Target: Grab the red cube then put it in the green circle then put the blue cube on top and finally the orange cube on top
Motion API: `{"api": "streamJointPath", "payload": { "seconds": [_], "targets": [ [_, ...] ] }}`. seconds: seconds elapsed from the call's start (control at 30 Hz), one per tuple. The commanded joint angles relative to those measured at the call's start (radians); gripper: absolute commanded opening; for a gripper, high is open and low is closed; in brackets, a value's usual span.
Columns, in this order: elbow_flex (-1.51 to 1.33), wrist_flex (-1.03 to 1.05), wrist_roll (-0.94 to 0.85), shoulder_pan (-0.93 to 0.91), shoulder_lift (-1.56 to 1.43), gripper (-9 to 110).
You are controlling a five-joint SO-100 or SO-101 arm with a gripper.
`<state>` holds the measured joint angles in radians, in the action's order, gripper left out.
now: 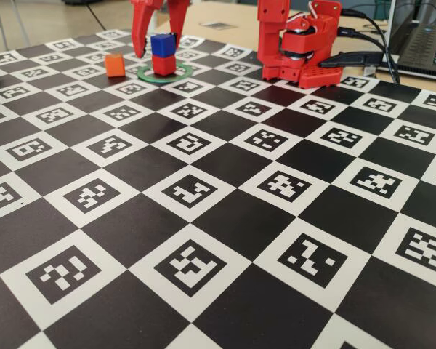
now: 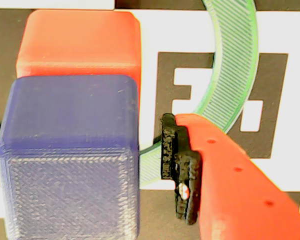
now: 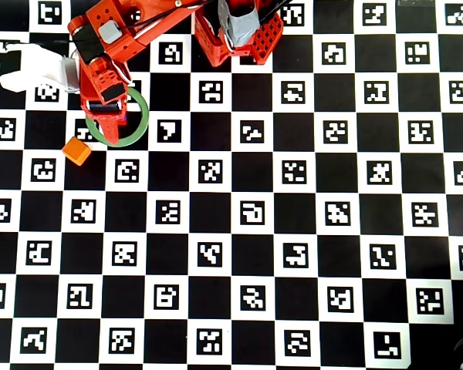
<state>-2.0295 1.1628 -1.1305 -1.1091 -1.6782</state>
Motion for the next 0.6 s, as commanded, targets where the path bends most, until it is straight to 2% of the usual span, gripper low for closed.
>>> {"api": "streamJointPath", "payload": {
  "seconds": [0.0, 0.57],
  "targets": [
    [0.017, 0.009, -0.003, -0.012, -0.044, 42],
    [0.155, 0.149, -0.006, -0.017, -0.089, 45]
  ]
}}
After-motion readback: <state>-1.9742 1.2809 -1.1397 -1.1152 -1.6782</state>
